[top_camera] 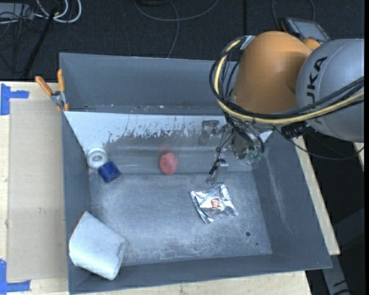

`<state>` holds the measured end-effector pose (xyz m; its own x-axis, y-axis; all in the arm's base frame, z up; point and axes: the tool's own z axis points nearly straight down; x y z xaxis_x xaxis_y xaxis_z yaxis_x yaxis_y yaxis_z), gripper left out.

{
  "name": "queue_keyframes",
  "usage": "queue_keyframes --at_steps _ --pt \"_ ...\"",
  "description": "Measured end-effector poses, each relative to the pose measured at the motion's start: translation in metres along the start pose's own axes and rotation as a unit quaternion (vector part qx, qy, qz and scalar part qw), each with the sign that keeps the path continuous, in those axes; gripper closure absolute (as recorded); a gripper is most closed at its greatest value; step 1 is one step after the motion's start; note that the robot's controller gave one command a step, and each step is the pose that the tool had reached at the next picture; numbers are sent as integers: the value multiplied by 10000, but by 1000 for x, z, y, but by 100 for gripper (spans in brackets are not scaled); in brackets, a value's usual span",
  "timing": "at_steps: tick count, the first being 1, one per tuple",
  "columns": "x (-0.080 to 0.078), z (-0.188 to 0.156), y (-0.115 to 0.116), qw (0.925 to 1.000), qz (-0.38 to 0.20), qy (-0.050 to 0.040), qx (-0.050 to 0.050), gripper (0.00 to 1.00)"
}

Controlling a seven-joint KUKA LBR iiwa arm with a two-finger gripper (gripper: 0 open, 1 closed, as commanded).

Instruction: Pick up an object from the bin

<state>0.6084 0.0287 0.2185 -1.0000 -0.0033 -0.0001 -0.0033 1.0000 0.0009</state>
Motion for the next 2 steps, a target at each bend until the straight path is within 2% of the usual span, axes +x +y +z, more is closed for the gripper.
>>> queue_keyframes --at_steps 1,2 --pt "37 80 -39 9993 359 55 9 0" --pt "65 152 -56 9963 856 31 4 0"
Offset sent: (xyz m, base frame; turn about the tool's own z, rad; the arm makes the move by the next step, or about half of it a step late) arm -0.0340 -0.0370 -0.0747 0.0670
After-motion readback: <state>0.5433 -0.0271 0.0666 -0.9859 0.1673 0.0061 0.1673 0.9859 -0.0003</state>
